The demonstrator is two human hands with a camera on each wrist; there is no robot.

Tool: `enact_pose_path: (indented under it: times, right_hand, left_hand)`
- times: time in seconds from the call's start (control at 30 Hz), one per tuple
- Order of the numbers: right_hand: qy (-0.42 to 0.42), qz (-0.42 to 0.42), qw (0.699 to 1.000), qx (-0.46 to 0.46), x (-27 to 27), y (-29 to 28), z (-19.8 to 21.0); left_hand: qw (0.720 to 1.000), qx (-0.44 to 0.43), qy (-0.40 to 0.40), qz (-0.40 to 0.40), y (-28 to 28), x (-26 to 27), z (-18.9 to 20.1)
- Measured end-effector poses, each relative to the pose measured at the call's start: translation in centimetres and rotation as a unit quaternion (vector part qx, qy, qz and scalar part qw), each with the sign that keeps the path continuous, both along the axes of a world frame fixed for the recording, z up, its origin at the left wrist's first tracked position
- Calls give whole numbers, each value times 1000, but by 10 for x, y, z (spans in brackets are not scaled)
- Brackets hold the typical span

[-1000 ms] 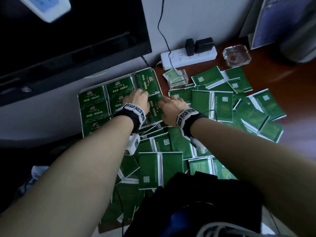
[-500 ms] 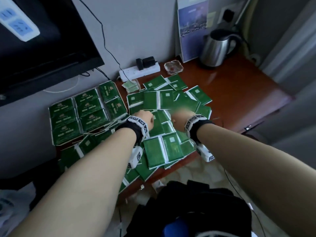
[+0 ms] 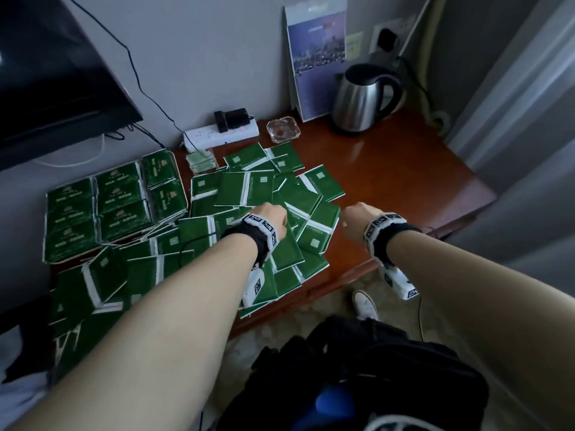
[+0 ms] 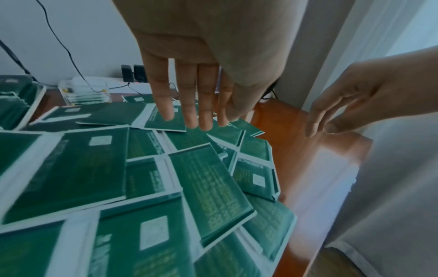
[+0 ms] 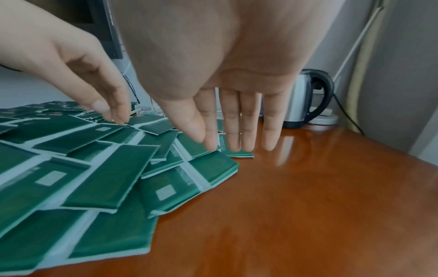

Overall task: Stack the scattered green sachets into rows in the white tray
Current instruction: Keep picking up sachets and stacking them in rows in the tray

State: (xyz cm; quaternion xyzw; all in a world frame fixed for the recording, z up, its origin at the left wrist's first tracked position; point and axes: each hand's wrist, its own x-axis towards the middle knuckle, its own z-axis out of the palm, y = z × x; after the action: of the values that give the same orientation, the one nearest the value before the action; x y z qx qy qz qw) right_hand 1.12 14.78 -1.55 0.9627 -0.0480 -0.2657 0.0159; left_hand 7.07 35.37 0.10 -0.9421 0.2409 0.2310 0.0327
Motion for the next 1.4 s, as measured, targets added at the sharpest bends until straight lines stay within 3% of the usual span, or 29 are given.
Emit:
enact_pose_path:
  times: [0.27,0.4,0.6,0.9,1.13,1.4]
  right_hand:
    - [39,161,984,61,75,-76,-39]
    - [28,282,958,40,105,-101,-55]
    - [38,402,913,54,134,-92,-90]
    - [31,353,931,90,120,-110,-105]
    - [-3,257,962,87,81,-179,-106]
    - [-1,208,973,97,52,-236,-105]
  left_hand:
    - [985,-48,-40,163,-74,7,-53]
    - [971,-96,-62,213,-116,-16,-87]
    - [967,-46,-18,250,-157,-61,-132]
    - [966,-58,-45,247,-175,-77,-145]
    - [987,-99,-8,126,-220,-94,-139]
    - [990,-109,-4,86,-260,-94,-139]
